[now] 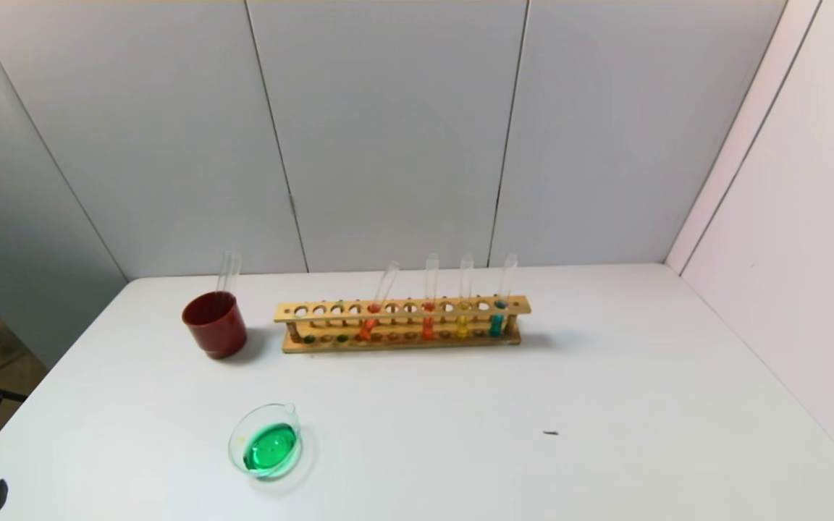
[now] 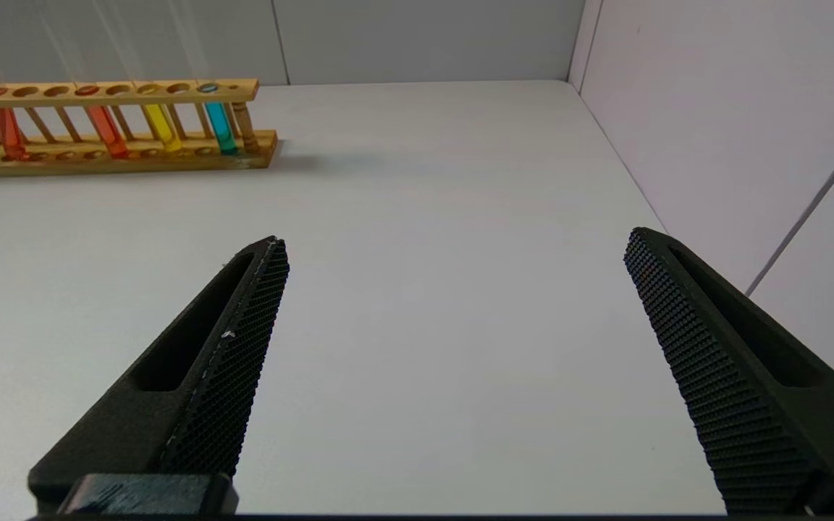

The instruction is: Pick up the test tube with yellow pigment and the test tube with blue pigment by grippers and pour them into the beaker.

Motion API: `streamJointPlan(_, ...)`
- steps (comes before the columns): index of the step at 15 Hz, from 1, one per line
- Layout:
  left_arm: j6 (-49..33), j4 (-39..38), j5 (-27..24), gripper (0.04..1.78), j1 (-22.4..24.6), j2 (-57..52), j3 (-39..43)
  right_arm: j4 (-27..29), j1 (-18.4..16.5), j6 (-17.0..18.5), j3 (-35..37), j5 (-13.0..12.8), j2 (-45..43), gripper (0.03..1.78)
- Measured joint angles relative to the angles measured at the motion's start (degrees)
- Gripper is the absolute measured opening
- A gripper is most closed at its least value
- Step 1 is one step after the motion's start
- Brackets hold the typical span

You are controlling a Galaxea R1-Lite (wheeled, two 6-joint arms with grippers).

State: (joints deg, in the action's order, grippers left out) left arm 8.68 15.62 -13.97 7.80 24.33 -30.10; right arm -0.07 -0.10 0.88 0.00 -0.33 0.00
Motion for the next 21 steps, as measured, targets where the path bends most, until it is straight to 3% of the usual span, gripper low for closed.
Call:
streamJointPlan(4,-0.94,5.35,3.52,1.75,-4.36,-7.56,0.94,0.00,0.00,0.00,0.00,-0.02,0.00,1.70)
streamJointPlan(7,-1.46,4.89,6.07,1.75,-6.46,-14.08,5.00,0.00,0.00,0.00,0.00,0.00,0.00,1.70)
streamJointPlan(10,-1.30,-1.12,7.11,1.75,-7.47,-20.29,14.03,0.00,0.00,-0.04,0.00,-0.02,0.00,1.70)
streamJointPlan(14,-1.35,-16.71,9.76,1.75,-7.70,-23.30,27.79,0.00,0.00,0.00,0.00,-0.02,0.00,1.70)
streamJointPlan(21,-6.95,-15.37,12.81,1.75,-7.80,-24.33,30.07,0.00,0.00,0.00,0.00,0.00,0.00,1.70)
